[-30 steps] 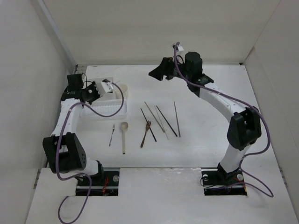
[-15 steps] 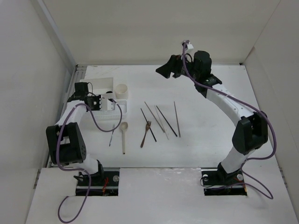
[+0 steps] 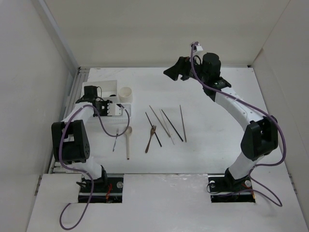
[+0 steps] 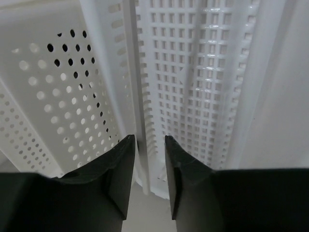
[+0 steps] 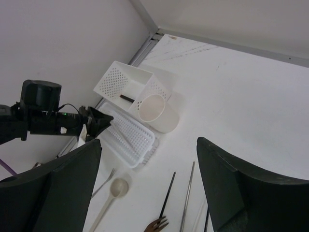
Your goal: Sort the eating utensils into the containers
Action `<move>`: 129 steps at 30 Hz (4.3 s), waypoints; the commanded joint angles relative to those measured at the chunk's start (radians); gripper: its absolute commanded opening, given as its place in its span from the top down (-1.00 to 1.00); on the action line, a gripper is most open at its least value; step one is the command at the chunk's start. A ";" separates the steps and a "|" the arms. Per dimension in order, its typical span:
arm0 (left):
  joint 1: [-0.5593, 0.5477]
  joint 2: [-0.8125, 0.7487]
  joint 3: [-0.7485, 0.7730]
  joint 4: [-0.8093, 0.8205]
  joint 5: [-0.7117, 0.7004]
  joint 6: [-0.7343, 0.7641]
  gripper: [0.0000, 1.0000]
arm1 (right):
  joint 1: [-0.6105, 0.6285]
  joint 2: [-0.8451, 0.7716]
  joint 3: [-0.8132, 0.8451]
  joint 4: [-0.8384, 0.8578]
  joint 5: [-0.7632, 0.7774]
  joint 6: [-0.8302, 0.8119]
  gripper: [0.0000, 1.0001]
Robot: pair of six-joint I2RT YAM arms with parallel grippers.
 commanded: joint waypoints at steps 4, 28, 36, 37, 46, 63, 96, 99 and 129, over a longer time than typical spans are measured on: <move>0.002 0.006 0.046 -0.016 -0.039 -0.043 0.25 | -0.012 -0.046 -0.009 0.048 0.005 -0.014 -0.72; 0.013 -0.221 0.410 0.047 0.213 -1.112 -1.00 | 0.098 0.239 0.060 -0.765 0.492 -0.214 -0.48; 0.013 -0.276 0.313 0.128 0.184 -1.272 -1.00 | 0.134 0.275 -0.035 -0.744 0.609 -0.099 -0.32; 0.013 -0.288 0.299 0.128 0.175 -1.272 -1.00 | 0.134 0.275 -0.035 -0.744 0.637 -0.087 -0.32; 0.013 -0.336 0.238 0.179 0.119 -1.248 -1.00 | 0.163 0.341 -0.073 -0.754 0.658 -0.086 -0.20; -0.024 -0.386 0.200 0.116 0.228 -1.260 -0.83 | 0.163 0.220 -0.104 -0.701 0.785 -0.079 1.00; -0.269 -0.228 0.152 0.825 0.879 -1.843 -0.93 | 0.301 -0.004 0.227 0.042 0.267 -0.064 1.00; -0.269 -0.228 0.141 0.825 0.828 -1.832 -0.93 | 0.321 -0.004 0.227 0.051 0.256 -0.063 1.00; -0.055 -0.251 0.128 0.061 0.304 -0.530 1.00 | 0.187 -0.136 -0.016 0.051 0.272 -0.044 -0.07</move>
